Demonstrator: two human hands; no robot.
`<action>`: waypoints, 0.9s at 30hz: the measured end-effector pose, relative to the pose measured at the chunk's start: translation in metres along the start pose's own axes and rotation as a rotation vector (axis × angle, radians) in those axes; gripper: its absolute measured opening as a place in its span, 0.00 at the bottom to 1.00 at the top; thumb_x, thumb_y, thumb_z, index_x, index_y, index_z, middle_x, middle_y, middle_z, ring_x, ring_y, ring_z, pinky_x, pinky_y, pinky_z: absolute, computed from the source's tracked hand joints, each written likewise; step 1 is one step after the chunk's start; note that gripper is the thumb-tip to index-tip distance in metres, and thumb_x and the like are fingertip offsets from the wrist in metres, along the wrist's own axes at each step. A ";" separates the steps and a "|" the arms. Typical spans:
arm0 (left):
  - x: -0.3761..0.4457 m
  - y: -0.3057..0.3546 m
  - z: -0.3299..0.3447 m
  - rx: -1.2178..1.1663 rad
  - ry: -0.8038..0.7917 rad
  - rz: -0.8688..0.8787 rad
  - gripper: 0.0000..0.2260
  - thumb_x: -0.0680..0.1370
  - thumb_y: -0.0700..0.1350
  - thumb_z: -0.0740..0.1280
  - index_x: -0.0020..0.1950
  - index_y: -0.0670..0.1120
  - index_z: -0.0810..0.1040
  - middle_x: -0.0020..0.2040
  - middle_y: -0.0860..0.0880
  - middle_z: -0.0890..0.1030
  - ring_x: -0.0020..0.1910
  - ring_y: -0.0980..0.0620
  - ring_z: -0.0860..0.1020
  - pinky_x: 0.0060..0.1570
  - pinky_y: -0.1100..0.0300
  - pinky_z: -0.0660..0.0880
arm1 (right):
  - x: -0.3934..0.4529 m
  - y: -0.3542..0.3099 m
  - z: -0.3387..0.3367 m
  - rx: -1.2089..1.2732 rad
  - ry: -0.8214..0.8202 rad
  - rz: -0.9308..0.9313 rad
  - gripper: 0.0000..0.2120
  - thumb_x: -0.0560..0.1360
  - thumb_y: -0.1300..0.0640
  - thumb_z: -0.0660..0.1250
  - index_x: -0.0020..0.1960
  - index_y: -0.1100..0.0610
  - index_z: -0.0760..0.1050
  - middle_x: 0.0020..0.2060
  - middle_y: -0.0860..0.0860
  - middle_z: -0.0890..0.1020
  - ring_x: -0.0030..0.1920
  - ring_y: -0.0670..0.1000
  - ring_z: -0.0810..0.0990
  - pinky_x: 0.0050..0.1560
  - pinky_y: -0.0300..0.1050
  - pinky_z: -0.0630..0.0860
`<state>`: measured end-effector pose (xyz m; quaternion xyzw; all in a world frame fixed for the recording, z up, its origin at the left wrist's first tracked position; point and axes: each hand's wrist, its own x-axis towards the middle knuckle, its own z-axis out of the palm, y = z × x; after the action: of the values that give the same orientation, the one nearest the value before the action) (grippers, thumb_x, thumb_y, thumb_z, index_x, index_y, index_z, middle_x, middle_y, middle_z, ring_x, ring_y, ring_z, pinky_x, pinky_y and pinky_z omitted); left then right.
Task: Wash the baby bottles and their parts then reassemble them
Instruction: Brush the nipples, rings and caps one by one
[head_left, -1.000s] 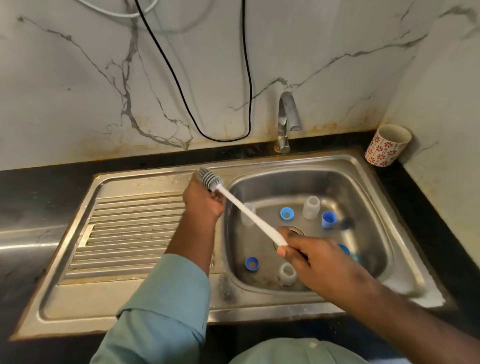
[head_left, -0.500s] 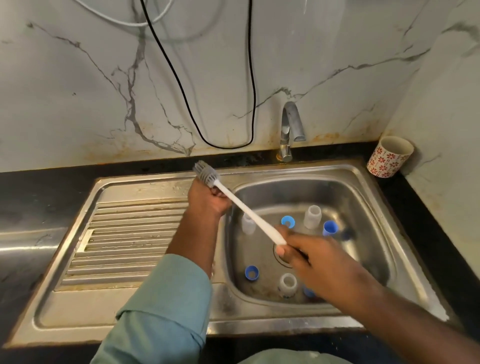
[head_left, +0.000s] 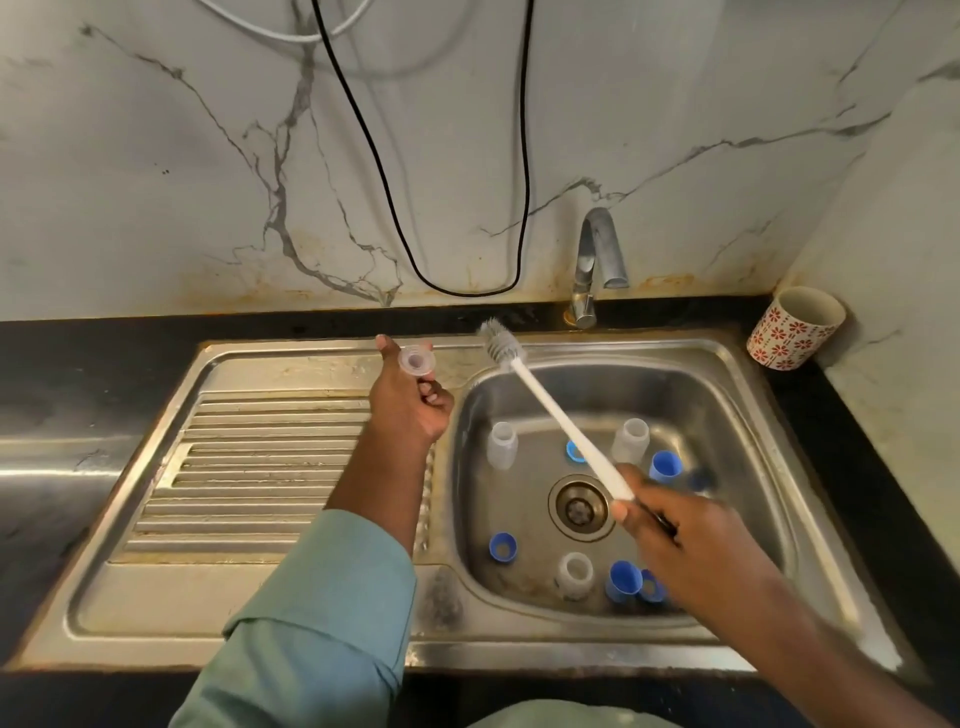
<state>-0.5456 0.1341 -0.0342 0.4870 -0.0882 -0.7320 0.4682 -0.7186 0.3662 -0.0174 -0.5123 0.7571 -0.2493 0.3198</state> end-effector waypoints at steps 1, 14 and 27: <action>-0.002 -0.004 0.001 0.028 -0.029 0.000 0.23 0.78 0.66 0.59 0.53 0.48 0.77 0.26 0.52 0.66 0.18 0.59 0.63 0.18 0.70 0.59 | -0.001 -0.004 0.002 0.040 0.020 -0.031 0.09 0.80 0.50 0.62 0.56 0.37 0.73 0.27 0.48 0.74 0.25 0.42 0.72 0.28 0.36 0.72; -0.025 -0.042 -0.002 0.105 -0.409 0.024 0.13 0.81 0.47 0.64 0.65 0.45 0.75 0.49 0.42 0.83 0.47 0.47 0.81 0.48 0.56 0.81 | 0.000 -0.019 0.015 0.158 -0.020 0.003 0.12 0.81 0.50 0.61 0.63 0.44 0.74 0.28 0.48 0.73 0.28 0.43 0.70 0.33 0.42 0.76; -0.032 -0.032 0.000 0.232 -0.242 0.302 0.05 0.83 0.43 0.61 0.55 0.44 0.75 0.53 0.39 0.83 0.52 0.40 0.84 0.52 0.48 0.81 | -0.008 -0.031 0.016 0.240 -0.116 0.082 0.07 0.81 0.49 0.59 0.57 0.45 0.75 0.24 0.46 0.70 0.23 0.42 0.67 0.27 0.37 0.69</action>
<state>-0.5622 0.1762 -0.0326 0.4273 -0.2993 -0.6917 0.4993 -0.6853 0.3618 -0.0042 -0.4525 0.7224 -0.2945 0.4321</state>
